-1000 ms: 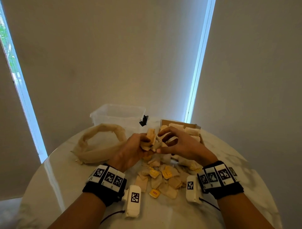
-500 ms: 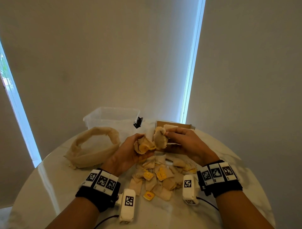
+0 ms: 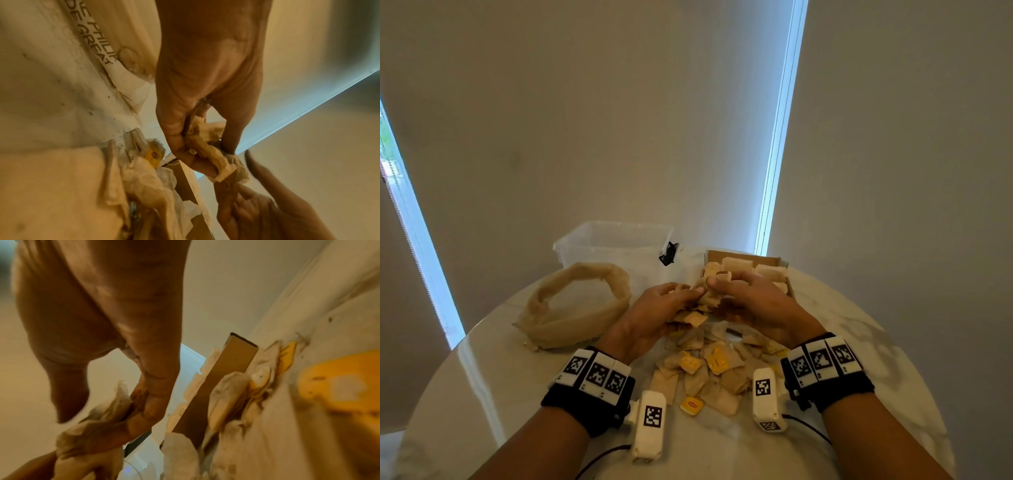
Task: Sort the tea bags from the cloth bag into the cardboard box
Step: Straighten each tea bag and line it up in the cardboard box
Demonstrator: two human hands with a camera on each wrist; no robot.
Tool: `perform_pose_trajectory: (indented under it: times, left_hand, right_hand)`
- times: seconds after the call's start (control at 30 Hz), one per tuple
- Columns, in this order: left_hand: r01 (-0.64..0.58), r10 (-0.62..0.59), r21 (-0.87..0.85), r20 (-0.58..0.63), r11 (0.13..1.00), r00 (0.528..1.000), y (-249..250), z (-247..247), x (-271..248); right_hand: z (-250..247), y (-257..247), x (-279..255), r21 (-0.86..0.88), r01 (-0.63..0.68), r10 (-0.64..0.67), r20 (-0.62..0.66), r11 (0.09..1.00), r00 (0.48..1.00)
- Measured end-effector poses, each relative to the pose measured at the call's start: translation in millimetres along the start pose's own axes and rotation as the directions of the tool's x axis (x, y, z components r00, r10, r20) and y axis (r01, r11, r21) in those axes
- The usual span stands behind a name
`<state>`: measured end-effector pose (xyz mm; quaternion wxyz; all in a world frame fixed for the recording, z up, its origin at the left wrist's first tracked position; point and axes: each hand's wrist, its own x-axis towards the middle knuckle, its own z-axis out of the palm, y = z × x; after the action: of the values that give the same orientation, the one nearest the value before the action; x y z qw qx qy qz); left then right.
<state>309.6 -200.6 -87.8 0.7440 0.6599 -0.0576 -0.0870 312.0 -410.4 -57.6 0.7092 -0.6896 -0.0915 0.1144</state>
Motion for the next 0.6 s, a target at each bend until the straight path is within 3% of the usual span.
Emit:
perform_pose_trajectory:
  times: [0.17, 0.43, 0.6]
  left_hand:
    - [-0.004, 0.004, -0.005, 0.011, 1.0, 1.0, -0.1, -1.7, 1.4]
    - [0.063, -0.07, 0.074, 0.087, 0.995, 0.994, -2.4, -5.5, 3.4]
    - [-0.019, 0.019, 0.061, -0.001, 0.998, 1.0, -3.2, -1.4, 5.5]
  right_hand:
    - [-1.6, 0.0, -1.4, -0.032, -0.002, -0.001, -0.095, 0.999, 0.995]
    - [-4.5, -2.1, -2.6, -0.065, 0.032, -0.03, 0.034, 0.997, 0.999]
    - [-10.4, -2.9, -4.6, -0.146, 0.085, -0.08, 0.039, 0.986, 0.996]
